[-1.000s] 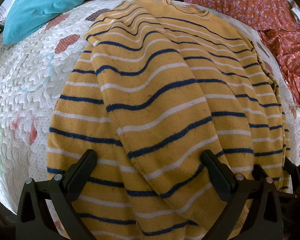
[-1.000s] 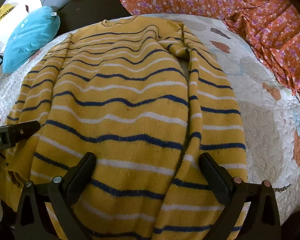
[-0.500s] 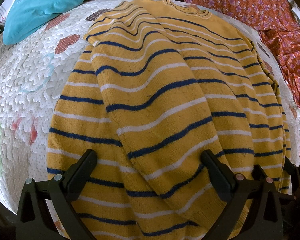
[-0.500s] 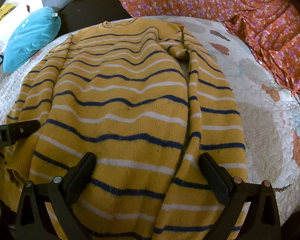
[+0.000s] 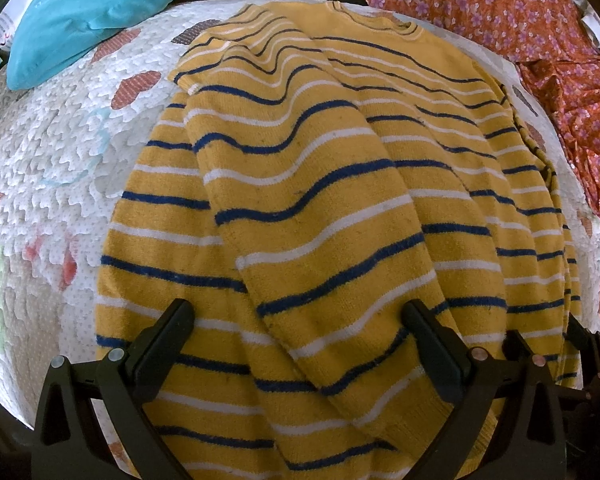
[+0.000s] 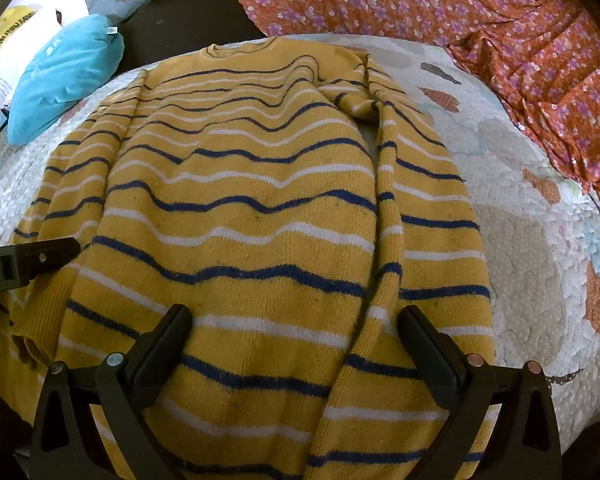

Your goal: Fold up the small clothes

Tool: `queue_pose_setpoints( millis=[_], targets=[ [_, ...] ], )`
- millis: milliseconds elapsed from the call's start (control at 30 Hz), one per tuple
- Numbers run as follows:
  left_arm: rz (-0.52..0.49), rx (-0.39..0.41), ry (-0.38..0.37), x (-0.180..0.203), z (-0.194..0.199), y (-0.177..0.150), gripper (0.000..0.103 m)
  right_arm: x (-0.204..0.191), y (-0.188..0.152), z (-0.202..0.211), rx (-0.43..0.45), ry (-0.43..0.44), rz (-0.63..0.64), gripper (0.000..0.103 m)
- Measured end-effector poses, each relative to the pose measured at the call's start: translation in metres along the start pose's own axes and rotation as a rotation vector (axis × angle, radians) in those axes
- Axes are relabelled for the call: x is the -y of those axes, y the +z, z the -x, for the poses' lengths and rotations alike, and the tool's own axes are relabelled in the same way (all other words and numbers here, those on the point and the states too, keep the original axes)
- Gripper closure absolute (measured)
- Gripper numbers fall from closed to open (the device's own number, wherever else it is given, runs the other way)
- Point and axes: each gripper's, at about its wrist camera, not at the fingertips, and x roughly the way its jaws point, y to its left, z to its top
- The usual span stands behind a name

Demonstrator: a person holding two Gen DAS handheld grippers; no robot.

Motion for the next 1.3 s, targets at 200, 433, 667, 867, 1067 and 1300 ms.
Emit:
queue_pose_setpoints(
  millis=[200, 433, 667, 867, 1067, 1300],
  targets=[
    [0.042, 0.015, -0.055, -0.008, 0.012, 0.004, 0.0, -0.001, 0.0, -0.001, 0.006, -0.001, 0.011, 0.0],
    [0.114, 0.155, -0.039, -0.04, 0.051, 0.026, 0.0, 0.002, 0.009, -0.004, -0.034, 0.015, 0.04, 0.001],
    [0.313, 0.151, 0.014, -0.105, 0.057, 0.042, 0.0, -0.009, 0.038, 0.041, 0.106, -0.057, 0.083, 0.009],
    [0.404, 0.192, 0.048, -0.142, 0.068, 0.037, 0.0, -0.065, 0.067, 0.039, 0.002, 0.246, 0.182, 0.025],
    [0.52, 0.214, 0.085, -0.186, 0.078, 0.029, 0.0, -0.126, 0.074, -0.007, -0.083, 0.279, 0.274, 0.044],
    [0.686, 0.199, 0.041, -0.231, 0.082, 0.019, 0.0, -0.138, 0.076, -0.018, -0.133, 0.282, 0.294, 0.093]
  ],
)
